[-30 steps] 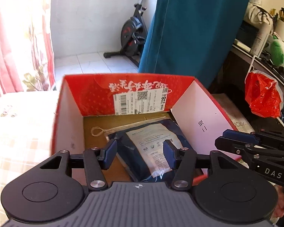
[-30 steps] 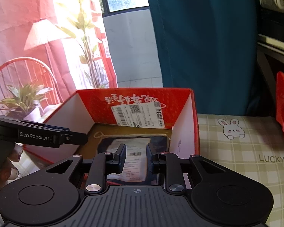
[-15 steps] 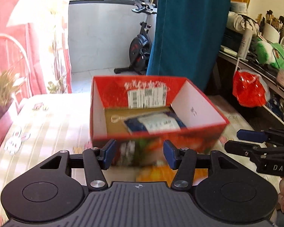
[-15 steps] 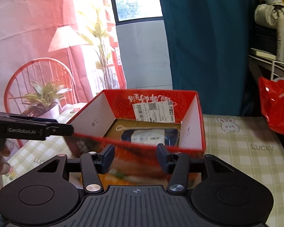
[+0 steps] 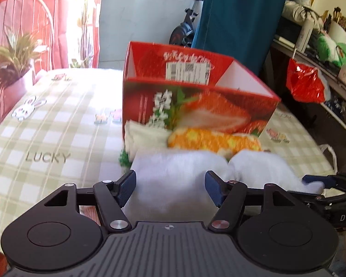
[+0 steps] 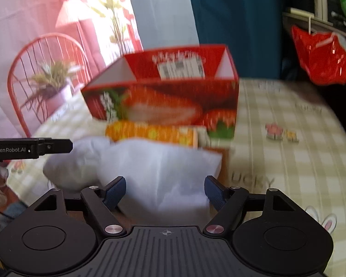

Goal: Organize soft objects
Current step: 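Move both grippers to the white cloth bundle beside the box, then close both grippers on the white cloth bundle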

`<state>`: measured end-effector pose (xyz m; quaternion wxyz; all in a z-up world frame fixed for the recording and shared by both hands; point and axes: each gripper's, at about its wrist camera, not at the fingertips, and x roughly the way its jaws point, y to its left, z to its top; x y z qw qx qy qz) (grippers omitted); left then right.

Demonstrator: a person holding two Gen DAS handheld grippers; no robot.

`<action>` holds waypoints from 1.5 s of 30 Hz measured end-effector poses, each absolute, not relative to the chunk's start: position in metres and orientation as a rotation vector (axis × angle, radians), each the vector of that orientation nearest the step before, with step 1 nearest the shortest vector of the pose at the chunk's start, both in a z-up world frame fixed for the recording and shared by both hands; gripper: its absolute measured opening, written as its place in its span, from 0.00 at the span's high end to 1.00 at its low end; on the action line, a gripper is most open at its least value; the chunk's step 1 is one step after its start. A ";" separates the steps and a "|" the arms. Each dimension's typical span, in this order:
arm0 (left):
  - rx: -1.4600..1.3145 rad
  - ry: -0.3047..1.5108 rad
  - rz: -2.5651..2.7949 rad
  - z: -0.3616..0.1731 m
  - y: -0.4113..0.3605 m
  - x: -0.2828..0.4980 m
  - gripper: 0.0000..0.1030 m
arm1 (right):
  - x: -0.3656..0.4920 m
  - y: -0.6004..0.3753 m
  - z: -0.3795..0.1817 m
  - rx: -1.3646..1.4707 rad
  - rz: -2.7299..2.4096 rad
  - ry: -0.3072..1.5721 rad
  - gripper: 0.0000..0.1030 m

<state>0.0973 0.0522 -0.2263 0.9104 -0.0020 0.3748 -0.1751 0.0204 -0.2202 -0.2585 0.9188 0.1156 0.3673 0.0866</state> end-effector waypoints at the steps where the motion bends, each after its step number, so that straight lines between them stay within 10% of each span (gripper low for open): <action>1: -0.005 0.778 -0.355 -0.231 0.052 0.096 0.30 | 0.021 -0.219 -0.263 0.237 0.169 0.765 0.22; 20: -0.128 0.798 -0.379 -0.257 0.059 0.099 0.16 | 0.060 -0.211 -0.284 0.200 0.170 0.747 0.49; 45: -0.145 0.745 -0.399 -0.263 0.061 0.098 0.30 | 0.029 -0.208 -0.287 0.229 0.212 0.625 0.63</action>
